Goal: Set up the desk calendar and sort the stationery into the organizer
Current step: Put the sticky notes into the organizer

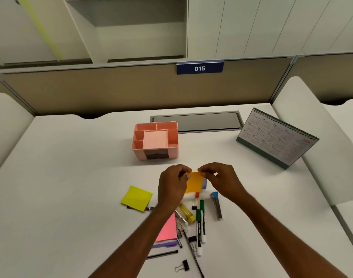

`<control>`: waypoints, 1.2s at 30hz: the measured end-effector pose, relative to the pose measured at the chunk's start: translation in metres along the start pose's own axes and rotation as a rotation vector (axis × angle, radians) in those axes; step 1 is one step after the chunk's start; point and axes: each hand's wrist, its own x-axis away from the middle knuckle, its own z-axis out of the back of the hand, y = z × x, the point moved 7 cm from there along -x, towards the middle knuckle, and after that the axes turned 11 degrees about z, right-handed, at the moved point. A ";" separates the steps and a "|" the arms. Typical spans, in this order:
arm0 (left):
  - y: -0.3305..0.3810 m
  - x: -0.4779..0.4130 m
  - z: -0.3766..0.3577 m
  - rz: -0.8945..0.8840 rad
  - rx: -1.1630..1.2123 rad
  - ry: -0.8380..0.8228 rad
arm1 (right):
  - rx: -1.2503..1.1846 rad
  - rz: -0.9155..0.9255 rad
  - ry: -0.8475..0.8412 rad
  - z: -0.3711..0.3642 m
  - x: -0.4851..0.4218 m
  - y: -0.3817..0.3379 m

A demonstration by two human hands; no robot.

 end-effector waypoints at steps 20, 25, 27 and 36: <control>0.071 -0.158 0.121 -0.272 -0.308 0.462 | 0.368 0.394 0.331 0.024 -0.188 -0.100; 0.059 -0.183 0.114 -0.250 -0.335 0.439 | 0.428 0.347 0.305 0.011 -0.210 -0.088; 0.051 -0.190 0.108 -0.245 -0.360 0.416 | 0.458 0.330 0.284 0.004 -0.215 -0.081; 0.013 -0.210 0.070 -0.133 -0.464 0.219 | 0.524 0.285 0.150 -0.029 -0.222 -0.044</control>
